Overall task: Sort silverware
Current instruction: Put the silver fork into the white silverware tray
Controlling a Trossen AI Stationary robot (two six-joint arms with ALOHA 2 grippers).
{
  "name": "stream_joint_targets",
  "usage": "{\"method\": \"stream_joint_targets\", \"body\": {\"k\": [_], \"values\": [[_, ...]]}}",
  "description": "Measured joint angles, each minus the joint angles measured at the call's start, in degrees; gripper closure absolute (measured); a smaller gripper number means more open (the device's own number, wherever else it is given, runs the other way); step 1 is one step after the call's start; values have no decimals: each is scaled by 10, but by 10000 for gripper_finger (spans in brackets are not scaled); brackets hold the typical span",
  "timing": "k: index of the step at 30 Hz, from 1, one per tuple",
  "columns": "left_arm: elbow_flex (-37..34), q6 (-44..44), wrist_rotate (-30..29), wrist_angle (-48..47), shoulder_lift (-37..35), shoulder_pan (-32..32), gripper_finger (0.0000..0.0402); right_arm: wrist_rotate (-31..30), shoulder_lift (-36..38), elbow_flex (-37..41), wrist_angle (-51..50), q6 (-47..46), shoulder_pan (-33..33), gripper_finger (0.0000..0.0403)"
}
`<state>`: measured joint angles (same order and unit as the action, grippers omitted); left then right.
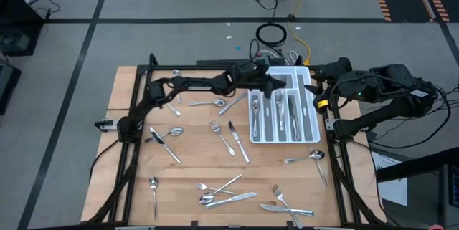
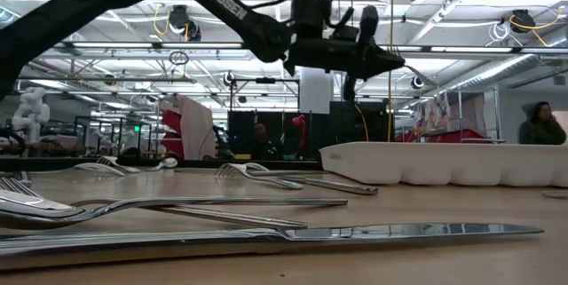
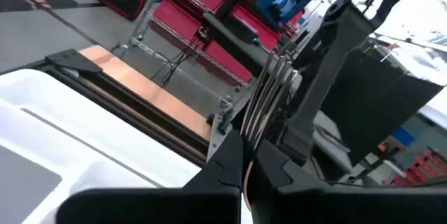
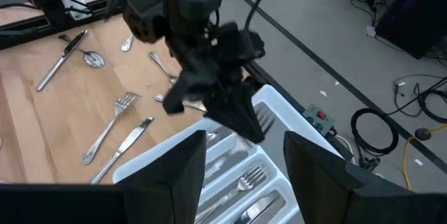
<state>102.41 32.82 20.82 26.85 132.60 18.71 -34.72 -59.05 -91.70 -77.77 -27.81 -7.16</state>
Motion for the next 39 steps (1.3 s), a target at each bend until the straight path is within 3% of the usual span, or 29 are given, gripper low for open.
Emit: {"method": "stream_joint_targets", "body": {"k": [16, 39], "values": [[32, -53, -77, 28, 88, -22, 399, -16, 0, 0, 0, -6, 0, 218], [33, -104, -73, -52, 114, -27, 386, -15, 0, 0, -1, 2, 0, 218]]}}
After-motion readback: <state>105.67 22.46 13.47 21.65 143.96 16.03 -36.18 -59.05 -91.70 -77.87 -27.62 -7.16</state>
